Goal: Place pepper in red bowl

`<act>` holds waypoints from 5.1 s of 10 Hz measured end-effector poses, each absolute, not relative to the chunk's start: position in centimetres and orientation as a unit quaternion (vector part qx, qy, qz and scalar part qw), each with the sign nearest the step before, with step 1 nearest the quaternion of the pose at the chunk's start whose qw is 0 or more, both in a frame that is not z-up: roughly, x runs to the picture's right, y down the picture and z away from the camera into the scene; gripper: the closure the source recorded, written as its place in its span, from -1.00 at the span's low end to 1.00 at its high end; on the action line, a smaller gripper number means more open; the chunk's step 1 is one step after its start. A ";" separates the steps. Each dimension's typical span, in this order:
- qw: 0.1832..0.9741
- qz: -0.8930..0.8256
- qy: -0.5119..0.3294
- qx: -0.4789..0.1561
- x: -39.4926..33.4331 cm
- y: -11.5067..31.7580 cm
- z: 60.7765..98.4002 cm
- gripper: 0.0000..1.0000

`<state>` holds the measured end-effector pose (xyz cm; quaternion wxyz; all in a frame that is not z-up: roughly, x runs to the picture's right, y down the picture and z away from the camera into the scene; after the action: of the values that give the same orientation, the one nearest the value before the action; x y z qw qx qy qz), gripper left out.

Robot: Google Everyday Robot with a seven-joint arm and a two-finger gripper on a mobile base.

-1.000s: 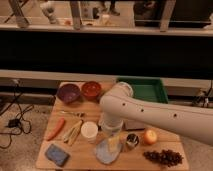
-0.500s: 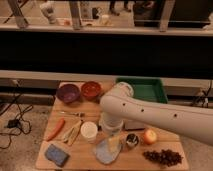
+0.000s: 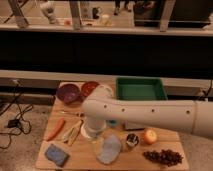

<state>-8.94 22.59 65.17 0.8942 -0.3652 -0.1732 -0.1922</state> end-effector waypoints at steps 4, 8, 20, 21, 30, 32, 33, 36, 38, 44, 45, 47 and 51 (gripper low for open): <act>0.879 -0.248 -0.202 -0.355 -18.5 22.8 65.0 -0.60; 0.874 -0.260 -0.206 -0.354 -20.4 22.9 65.0 -0.60; 0.855 -0.288 -0.221 -0.371 -28.0 21.5 71.0 -0.60; 0.852 -0.293 -0.220 -0.373 -28.5 21.1 71.7 -0.60; 0.824 -0.341 -0.270 -0.363 -31.9 21.7 74.5 -0.60; 0.824 -0.348 -0.281 -0.348 -32.3 21.1 75.0 -0.60; 0.823 -0.350 -0.284 -0.345 -32.6 20.8 75.1 -0.60; 0.824 -0.350 -0.286 -0.342 -32.6 19.9 77.0 -0.60; 0.824 -0.346 -0.286 -0.347 -31.8 20.0 78.3 -0.60; 0.825 -0.330 -0.293 -0.354 -31.0 20.2 81.0 -0.60; 0.823 -0.330 -0.294 -0.356 -31.5 20.5 81.4 -0.60; 0.820 -0.330 -0.297 -0.361 -32.1 21.2 82.2 -0.60; 0.821 -0.329 -0.294 -0.362 -32.0 21.2 83.0 -0.60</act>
<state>-32.02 21.22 83.03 0.8214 -0.3616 -0.2938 -0.3289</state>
